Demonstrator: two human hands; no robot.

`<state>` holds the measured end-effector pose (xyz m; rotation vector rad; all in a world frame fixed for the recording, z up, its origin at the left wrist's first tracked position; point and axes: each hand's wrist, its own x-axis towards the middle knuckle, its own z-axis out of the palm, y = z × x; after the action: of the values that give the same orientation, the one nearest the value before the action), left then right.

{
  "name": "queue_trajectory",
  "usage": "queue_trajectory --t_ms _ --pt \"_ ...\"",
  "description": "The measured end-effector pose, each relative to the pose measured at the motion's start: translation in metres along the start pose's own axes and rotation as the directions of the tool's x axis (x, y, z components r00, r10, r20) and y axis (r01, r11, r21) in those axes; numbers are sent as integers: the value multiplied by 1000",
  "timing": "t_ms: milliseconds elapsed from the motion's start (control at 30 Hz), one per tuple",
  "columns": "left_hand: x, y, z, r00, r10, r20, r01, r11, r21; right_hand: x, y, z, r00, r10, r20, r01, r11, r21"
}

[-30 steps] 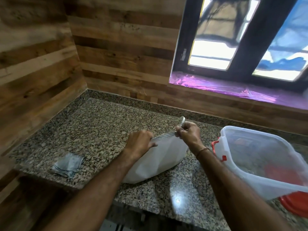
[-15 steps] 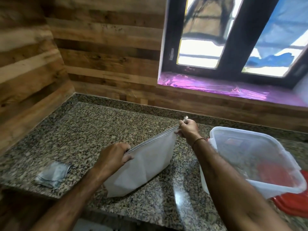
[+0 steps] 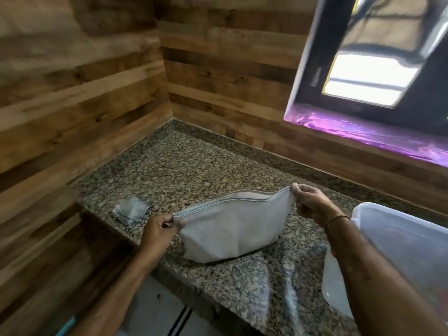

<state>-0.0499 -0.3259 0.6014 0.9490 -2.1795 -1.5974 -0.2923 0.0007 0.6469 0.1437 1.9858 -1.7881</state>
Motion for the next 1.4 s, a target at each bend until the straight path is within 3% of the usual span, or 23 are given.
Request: queue_trajectory --t_ms 233,367,500,600,667,800,933,1000,1133,1400 --pt "-12 -5 12 992 6 -127 -53 928 -370 1 -4 8 999 36 29 -39 991 126" --pt "-16 -13 7 976 -217 24 190 788 -585 -6 -8 4 993 113 36 -116 990 82" --pt "-9 -5 2 864 -475 168 500 766 -403 -6 -13 2 992 124 18 -124 992 -3" --pt "0 6 -6 785 -521 334 612 736 -289 2 -11 8 992 124 6 -123 989 -84" --pt "3 13 -7 759 -513 400 635 720 -281 7 -8 11 990 144 2 -143 981 -128" --pt "3 14 13 788 -529 316 615 646 -452 8 -8 15 985 173 1 -171 974 -145" --pt "3 8 12 884 -434 171 459 740 -491 5 -12 15 992 118 -37 -120 991 -65" --pt "0 3 7 900 -392 188 431 746 -507 2 -9 12 990 135 -29 -136 989 -50" --pt "-19 -17 1 790 -445 421 605 671 -428 1 3 -2 974 221 54 -213 969 -129" --pt "-1 -5 10 688 -578 439 713 649 -264 12 -3 -6 907 374 194 -345 924 -167"
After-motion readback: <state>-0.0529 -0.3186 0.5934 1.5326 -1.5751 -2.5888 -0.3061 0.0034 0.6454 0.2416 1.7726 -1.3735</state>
